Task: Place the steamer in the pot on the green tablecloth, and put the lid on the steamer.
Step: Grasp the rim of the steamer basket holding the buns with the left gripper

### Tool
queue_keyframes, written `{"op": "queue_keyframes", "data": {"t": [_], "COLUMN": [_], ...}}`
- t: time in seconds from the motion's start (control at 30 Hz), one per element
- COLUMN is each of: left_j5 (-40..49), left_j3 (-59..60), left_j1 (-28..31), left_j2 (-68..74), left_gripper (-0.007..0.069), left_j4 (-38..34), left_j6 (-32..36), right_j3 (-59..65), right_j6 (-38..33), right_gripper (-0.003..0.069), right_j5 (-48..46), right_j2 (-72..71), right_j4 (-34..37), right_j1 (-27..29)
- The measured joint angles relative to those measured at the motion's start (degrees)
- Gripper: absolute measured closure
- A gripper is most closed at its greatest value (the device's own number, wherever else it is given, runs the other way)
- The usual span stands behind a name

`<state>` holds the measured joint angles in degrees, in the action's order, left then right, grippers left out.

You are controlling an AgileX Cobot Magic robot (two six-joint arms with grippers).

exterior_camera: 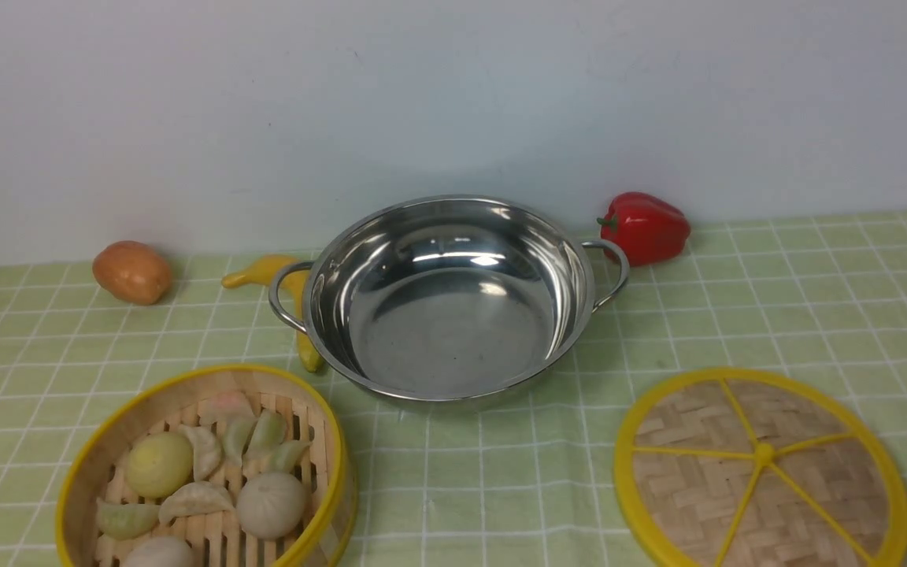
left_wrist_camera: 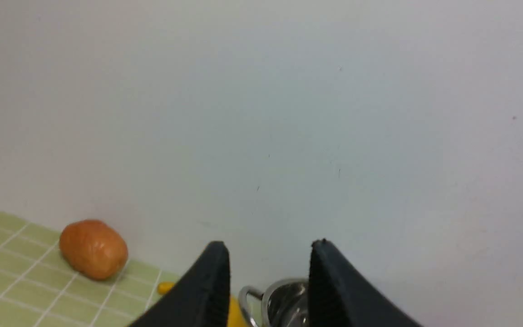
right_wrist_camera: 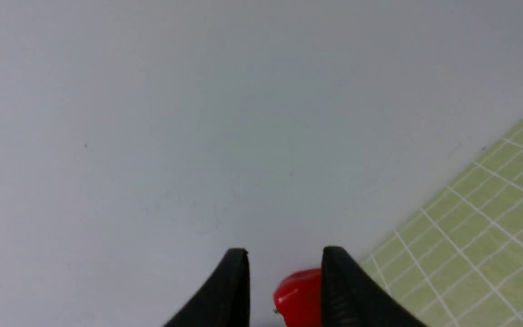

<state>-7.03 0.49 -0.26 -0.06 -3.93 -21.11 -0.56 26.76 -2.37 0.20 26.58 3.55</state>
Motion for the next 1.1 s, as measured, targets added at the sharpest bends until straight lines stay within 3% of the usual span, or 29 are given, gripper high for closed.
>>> {"op": "queue_keyframes", "data": {"t": [0.13,0.23,0.33,0.43,0.47,0.5,0.57,0.63,0.67,0.7,0.8,0.9,1.1], "left_j5": [-9.1,-12.2,-8.4,1.2,10.3,11.4,26.4,31.7,39.1,42.1,56.2,62.7,64.0], "left_j3": [-0.1,-3.3,-10.8,-17.9,-22.3,-23.3,-29.4,-31.5,-34.8,-35.5,-41.8,-46.4,-49.1], "left_j1": [0.0,0.0,0.0,0.0,0.0,0.0,0.0,0.0,0.0,0.0,0.0,0.0,0.0], "left_j2": [0.0,0.0,1.4,5.2,8.9,9.9,17.1,20.1,24.9,26.2,37.1,45.7,61.6], "left_gripper": [0.0382,0.0382,0.0382,0.0382,0.0382,0.0382,0.0382,0.0382,0.0382,0.0382,0.0382,0.0382,0.0382], "left_j4": [0.0,0.0,0.0,0.0,0.2,0.3,1.8,3.0,5.7,6.5,14.2,18.7,19.2], "left_j6": [-0.9,-0.4,1.6,4.0,5.7,5.9,8.0,8.6,9.1,9.2,8.2,5.1,4.1], "right_j3": [-0.3,-3.0,-9.1,-15.7,-20.3,-21.4,-28.3,-30.5,-33.9,-34.2,-37.4,-37.7,-37.7], "right_j6": [2.8,3.6,2.0,0.8,0.4,0.4,0.0,-0.2,-0.9,-1.0,-4.6,-8.8,-17.2], "right_gripper": [0.0417,0.0417,0.0417,0.0417,0.0417,0.0417,0.0417,0.0417,0.0417,0.0417,0.0417,0.0417,0.0417], "right_j5": [4.8,10.0,14.7,13.9,10.2,8.8,-3.1,-9.6,-18.4,-19.5,-34.9,-42.1,-45.8], "right_j2": [0.0,0.0,0.2,2.5,6.2,6.7,14.1,16.9,22.0,22.0,31.1,37.7,44.2], "right_j4": [5.2,5.1,-1.7,-9.9,-14.7,-15.7,-20.6,-21.8,-23.0,-23.1,-23.8,-23.2,-18.9], "right_j1": [-0.3,-1.5,-2.9,-4.2,-5.2,-5.4,-6.9,-7.5,-8.4,-8.5,-10.3,-11.2,-11.5]}}
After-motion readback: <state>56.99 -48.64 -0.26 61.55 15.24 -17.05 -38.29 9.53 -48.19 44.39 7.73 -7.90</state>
